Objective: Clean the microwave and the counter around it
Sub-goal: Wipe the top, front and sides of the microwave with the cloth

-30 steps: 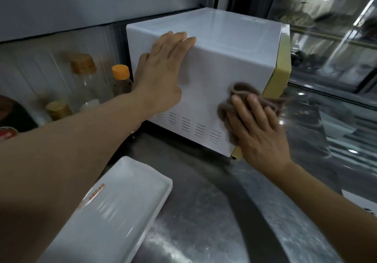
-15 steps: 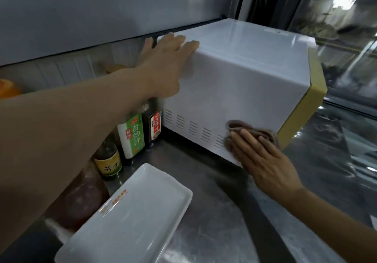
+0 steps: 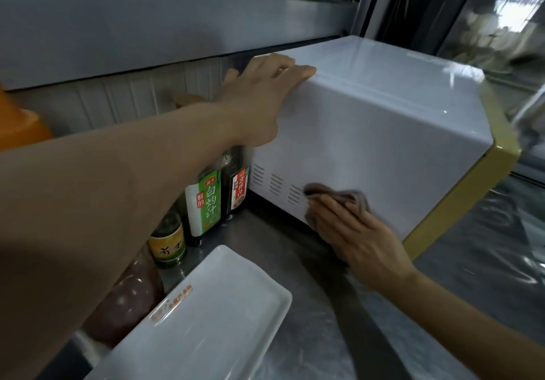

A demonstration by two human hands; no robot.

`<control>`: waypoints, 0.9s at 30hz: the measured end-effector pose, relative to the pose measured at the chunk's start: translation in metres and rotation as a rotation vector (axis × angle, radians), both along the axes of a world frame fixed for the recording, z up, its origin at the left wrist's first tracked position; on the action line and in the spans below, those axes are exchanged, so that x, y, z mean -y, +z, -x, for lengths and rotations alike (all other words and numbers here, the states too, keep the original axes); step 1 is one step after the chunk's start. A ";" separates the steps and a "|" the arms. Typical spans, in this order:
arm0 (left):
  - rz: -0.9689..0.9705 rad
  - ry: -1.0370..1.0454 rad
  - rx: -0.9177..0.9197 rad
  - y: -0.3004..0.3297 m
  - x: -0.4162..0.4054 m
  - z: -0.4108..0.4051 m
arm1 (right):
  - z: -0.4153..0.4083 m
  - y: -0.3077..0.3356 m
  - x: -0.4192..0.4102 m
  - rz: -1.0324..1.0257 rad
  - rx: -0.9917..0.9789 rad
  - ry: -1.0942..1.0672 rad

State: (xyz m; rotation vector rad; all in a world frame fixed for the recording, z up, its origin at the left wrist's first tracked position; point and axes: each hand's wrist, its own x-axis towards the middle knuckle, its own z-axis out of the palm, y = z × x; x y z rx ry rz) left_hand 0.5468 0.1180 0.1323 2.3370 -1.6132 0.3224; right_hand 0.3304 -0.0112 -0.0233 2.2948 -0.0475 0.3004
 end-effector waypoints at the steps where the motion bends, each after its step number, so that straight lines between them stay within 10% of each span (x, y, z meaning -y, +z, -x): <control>1: 0.002 -0.004 -0.003 0.000 0.000 -0.001 | 0.008 0.000 0.003 -0.034 0.006 0.014; 27: 0.083 -0.023 -0.081 -0.013 0.006 -0.002 | -0.121 -0.026 -0.027 -0.077 -0.226 -0.097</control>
